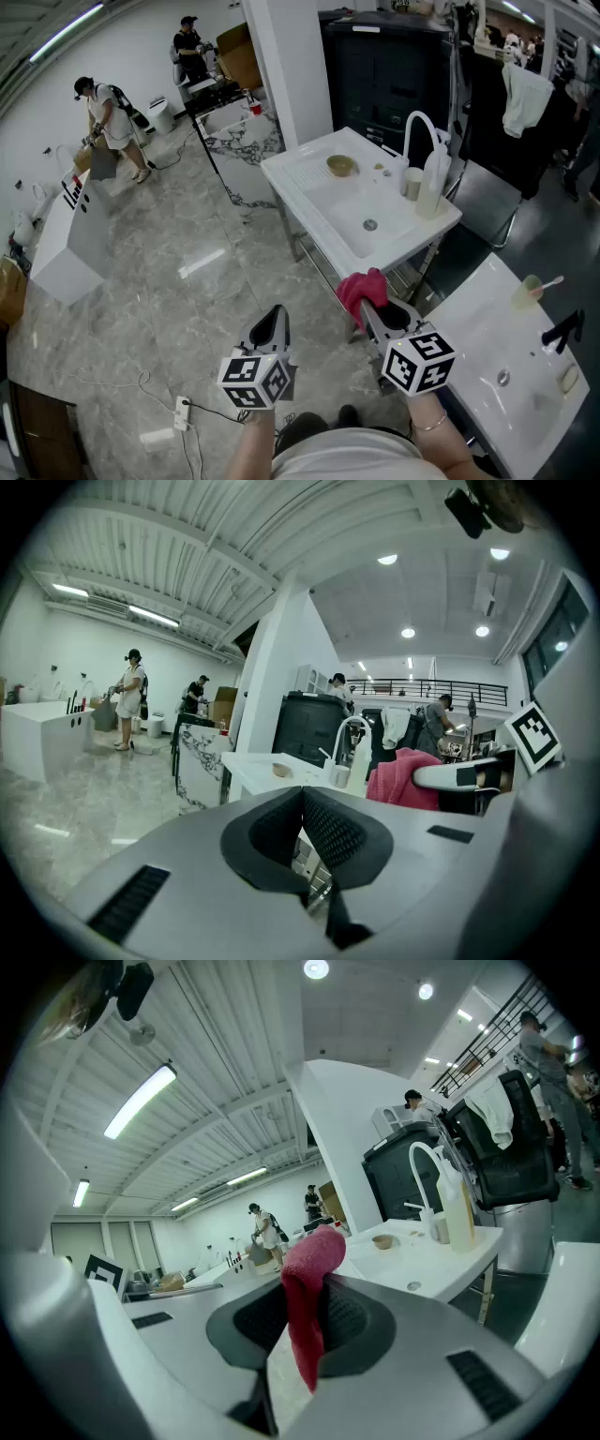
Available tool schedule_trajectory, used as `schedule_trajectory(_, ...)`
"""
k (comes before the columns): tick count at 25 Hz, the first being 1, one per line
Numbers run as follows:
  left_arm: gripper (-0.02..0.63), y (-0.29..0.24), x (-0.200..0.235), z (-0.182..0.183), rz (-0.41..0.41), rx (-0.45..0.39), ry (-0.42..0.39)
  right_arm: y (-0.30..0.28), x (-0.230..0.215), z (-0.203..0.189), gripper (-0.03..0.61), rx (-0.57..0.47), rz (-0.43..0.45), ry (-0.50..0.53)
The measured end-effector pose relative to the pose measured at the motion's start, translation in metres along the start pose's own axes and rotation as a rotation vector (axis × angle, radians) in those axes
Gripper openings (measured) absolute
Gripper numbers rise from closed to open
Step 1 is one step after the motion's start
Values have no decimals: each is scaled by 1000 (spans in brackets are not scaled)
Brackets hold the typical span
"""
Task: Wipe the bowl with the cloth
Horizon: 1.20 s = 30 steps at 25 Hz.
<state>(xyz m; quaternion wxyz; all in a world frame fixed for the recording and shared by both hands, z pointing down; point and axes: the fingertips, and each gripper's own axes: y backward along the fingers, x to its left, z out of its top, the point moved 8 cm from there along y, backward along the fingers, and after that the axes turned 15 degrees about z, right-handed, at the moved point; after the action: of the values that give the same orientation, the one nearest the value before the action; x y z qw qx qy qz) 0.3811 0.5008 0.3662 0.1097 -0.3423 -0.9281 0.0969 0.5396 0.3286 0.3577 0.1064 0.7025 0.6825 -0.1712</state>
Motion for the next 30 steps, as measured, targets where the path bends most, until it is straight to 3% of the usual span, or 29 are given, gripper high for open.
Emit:
schedule_trajectory(14, 20, -85, 31, -1, -4, 22, 21, -78, -42, 4, 78, 19, 21, -54)
schedule_trajectory(25, 25, -249, 125, 59, -84, 35, 25, -248, -97, 51, 78, 15, -63, -66)
schedule_trajectory(30, 63, -330, 166, 85, -123, 64, 46, -326, -124, 71, 78, 30, -100, -74)
